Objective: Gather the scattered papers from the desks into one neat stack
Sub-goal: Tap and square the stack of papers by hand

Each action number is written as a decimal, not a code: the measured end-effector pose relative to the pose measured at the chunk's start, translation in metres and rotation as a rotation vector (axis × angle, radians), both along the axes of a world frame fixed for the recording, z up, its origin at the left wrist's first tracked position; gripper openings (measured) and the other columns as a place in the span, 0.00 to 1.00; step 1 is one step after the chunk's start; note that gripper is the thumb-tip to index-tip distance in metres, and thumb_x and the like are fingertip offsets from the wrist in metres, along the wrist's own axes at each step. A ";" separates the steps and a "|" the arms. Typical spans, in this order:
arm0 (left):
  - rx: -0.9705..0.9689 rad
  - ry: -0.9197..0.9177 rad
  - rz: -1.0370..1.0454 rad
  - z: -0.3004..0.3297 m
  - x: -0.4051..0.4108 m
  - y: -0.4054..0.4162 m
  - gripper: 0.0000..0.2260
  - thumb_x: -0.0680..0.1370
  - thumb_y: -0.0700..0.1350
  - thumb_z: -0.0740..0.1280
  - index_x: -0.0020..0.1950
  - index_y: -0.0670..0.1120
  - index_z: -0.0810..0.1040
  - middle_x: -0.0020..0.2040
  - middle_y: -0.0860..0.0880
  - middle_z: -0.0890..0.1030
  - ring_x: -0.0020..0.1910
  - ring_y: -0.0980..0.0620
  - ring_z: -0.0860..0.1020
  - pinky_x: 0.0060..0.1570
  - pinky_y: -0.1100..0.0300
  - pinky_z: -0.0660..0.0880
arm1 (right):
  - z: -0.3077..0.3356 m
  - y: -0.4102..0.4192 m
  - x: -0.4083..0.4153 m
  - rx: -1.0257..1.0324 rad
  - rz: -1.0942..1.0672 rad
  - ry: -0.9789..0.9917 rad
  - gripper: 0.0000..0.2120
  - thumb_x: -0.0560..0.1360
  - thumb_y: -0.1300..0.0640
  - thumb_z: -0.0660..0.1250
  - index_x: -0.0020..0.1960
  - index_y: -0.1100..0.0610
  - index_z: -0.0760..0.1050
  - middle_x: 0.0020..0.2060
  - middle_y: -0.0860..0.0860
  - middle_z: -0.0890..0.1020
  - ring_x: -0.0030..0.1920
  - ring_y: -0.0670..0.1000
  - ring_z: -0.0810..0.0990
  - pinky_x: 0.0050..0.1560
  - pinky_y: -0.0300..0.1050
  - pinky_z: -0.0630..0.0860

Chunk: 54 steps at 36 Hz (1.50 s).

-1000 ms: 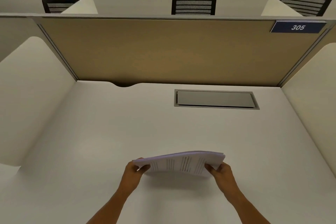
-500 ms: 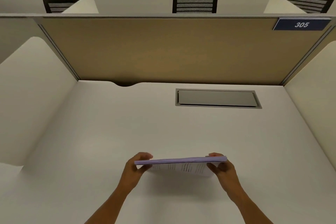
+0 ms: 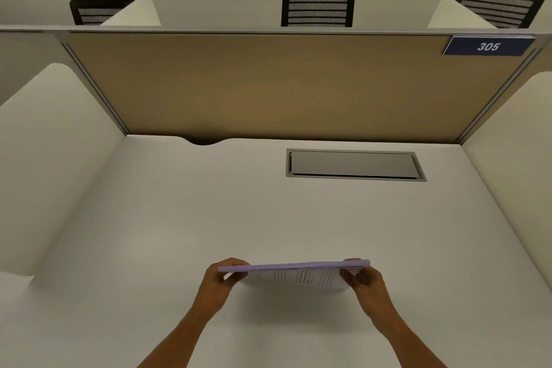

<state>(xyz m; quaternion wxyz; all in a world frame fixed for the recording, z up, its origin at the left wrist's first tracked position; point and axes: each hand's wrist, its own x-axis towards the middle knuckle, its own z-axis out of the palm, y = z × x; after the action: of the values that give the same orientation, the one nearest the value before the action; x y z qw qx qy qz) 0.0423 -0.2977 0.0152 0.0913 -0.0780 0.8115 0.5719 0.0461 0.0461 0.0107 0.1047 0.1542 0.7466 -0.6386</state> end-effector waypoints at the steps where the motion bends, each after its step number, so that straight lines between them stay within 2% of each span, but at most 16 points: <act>1: -0.002 -0.002 0.004 0.000 0.000 0.000 0.11 0.75 0.33 0.71 0.43 0.48 0.86 0.42 0.48 0.86 0.41 0.56 0.82 0.43 0.72 0.75 | 0.000 0.000 0.000 0.008 0.000 0.001 0.09 0.78 0.63 0.69 0.50 0.50 0.83 0.44 0.46 0.87 0.46 0.43 0.85 0.47 0.36 0.78; 6: -0.014 -0.009 0.026 -0.001 0.001 -0.001 0.11 0.75 0.36 0.72 0.42 0.53 0.85 0.42 0.51 0.86 0.41 0.58 0.82 0.41 0.74 0.75 | -0.001 0.001 -0.001 0.036 0.000 -0.014 0.07 0.78 0.62 0.70 0.48 0.50 0.83 0.41 0.46 0.88 0.42 0.42 0.85 0.46 0.39 0.76; 10: -0.014 -0.032 0.012 -0.002 0.003 -0.001 0.11 0.75 0.34 0.71 0.43 0.50 0.86 0.42 0.49 0.86 0.40 0.58 0.82 0.42 0.72 0.75 | -0.004 0.002 0.002 0.041 0.004 -0.033 0.07 0.78 0.62 0.70 0.48 0.50 0.83 0.41 0.46 0.88 0.42 0.42 0.85 0.46 0.40 0.76; 18: -0.034 -0.018 0.030 0.011 -0.004 0.002 0.10 0.76 0.33 0.70 0.44 0.47 0.86 0.41 0.51 0.86 0.39 0.59 0.82 0.41 0.73 0.75 | 0.005 0.001 -0.001 0.031 -0.009 -0.041 0.10 0.78 0.61 0.69 0.47 0.48 0.84 0.43 0.45 0.89 0.44 0.41 0.86 0.41 0.27 0.78; 21: -0.074 0.004 0.026 0.023 -0.011 0.004 0.10 0.76 0.35 0.71 0.44 0.51 0.83 0.36 0.60 0.84 0.35 0.64 0.80 0.36 0.75 0.74 | 0.007 0.002 -0.004 0.028 -0.017 -0.039 0.08 0.79 0.61 0.69 0.49 0.49 0.83 0.43 0.44 0.88 0.43 0.40 0.86 0.39 0.27 0.78; 23: -0.096 -0.001 0.042 0.033 -0.017 0.004 0.10 0.76 0.39 0.72 0.44 0.55 0.80 0.36 0.61 0.85 0.37 0.62 0.83 0.34 0.71 0.76 | 0.007 0.004 -0.007 0.014 -0.025 -0.037 0.06 0.79 0.61 0.69 0.51 0.50 0.81 0.44 0.42 0.88 0.44 0.40 0.86 0.38 0.29 0.79; 26: -0.072 0.002 0.039 0.049 -0.026 0.004 0.07 0.75 0.41 0.73 0.48 0.54 0.81 0.42 0.56 0.87 0.41 0.55 0.85 0.35 0.65 0.79 | 0.012 0.006 -0.012 -0.015 -0.033 -0.003 0.06 0.78 0.61 0.70 0.53 0.51 0.81 0.45 0.45 0.88 0.46 0.43 0.86 0.39 0.31 0.80; 29: -0.056 0.012 0.009 0.066 -0.033 0.004 0.07 0.76 0.43 0.72 0.51 0.53 0.82 0.45 0.57 0.87 0.42 0.54 0.86 0.34 0.64 0.81 | 0.017 0.009 -0.015 -0.068 -0.053 0.035 0.10 0.76 0.61 0.72 0.55 0.51 0.81 0.47 0.49 0.88 0.48 0.47 0.87 0.41 0.37 0.83; 33: -0.060 0.013 -0.010 0.080 -0.040 0.006 0.06 0.76 0.44 0.72 0.53 0.51 0.82 0.46 0.52 0.87 0.42 0.52 0.86 0.36 0.64 0.80 | 0.017 0.012 -0.016 -0.155 -0.062 0.050 0.13 0.76 0.62 0.73 0.59 0.52 0.80 0.50 0.53 0.88 0.51 0.53 0.87 0.47 0.46 0.85; 37: -0.038 0.033 0.016 0.087 -0.041 0.011 0.07 0.77 0.45 0.71 0.55 0.49 0.81 0.46 0.51 0.87 0.42 0.51 0.86 0.37 0.62 0.81 | 0.017 0.014 -0.013 -0.283 -0.054 0.005 0.20 0.71 0.56 0.77 0.62 0.54 0.80 0.54 0.54 0.87 0.55 0.56 0.86 0.51 0.52 0.84; 41: 0.043 0.023 0.081 0.089 -0.038 0.014 0.08 0.78 0.45 0.70 0.56 0.50 0.81 0.47 0.49 0.87 0.42 0.48 0.86 0.41 0.52 0.83 | 0.018 0.013 -0.008 -0.286 0.019 -0.049 0.24 0.67 0.51 0.79 0.61 0.54 0.81 0.56 0.55 0.87 0.56 0.56 0.86 0.49 0.46 0.84; 45: 0.190 0.021 0.189 0.090 -0.034 0.017 0.08 0.78 0.43 0.70 0.56 0.50 0.81 0.48 0.47 0.87 0.43 0.44 0.86 0.44 0.46 0.84 | 0.023 0.012 -0.007 -0.199 0.037 -0.048 0.17 0.72 0.56 0.76 0.61 0.54 0.81 0.53 0.52 0.88 0.53 0.54 0.87 0.53 0.51 0.83; 48: 0.267 0.002 0.232 0.087 -0.031 0.017 0.08 0.77 0.43 0.71 0.56 0.50 0.81 0.50 0.47 0.87 0.46 0.44 0.86 0.47 0.44 0.83 | 0.039 0.013 -0.014 -0.074 0.010 0.011 0.12 0.75 0.61 0.73 0.57 0.52 0.83 0.49 0.48 0.89 0.48 0.49 0.88 0.44 0.41 0.83; 50: 0.270 -0.005 0.243 0.083 -0.029 0.015 0.14 0.76 0.42 0.72 0.61 0.50 0.76 0.54 0.48 0.86 0.48 0.48 0.86 0.45 0.50 0.84 | 0.056 0.014 -0.021 0.003 0.033 0.057 0.11 0.75 0.61 0.73 0.56 0.52 0.83 0.47 0.46 0.89 0.46 0.48 0.88 0.41 0.37 0.83; 52: 0.272 -0.027 0.296 0.080 -0.027 0.014 0.30 0.75 0.41 0.73 0.72 0.53 0.63 0.60 0.52 0.80 0.49 0.54 0.84 0.43 0.61 0.81 | 0.075 0.016 -0.030 0.098 0.103 0.109 0.09 0.76 0.60 0.73 0.54 0.50 0.84 0.45 0.45 0.89 0.45 0.48 0.88 0.41 0.38 0.83; 54: 0.268 -0.041 0.365 0.078 -0.026 0.013 0.44 0.73 0.39 0.74 0.78 0.55 0.48 0.68 0.52 0.71 0.58 0.53 0.78 0.51 0.60 0.76 | 0.092 0.017 -0.038 0.239 0.193 0.154 0.09 0.76 0.60 0.73 0.48 0.46 0.84 0.41 0.42 0.88 0.42 0.46 0.87 0.40 0.38 0.81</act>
<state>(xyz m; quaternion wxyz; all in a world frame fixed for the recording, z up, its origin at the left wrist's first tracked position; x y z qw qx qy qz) 0.0163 -0.2843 0.0937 0.0120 -0.2224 0.6988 0.6798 0.0085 0.0629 0.1023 0.0887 0.0438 0.8345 -0.5421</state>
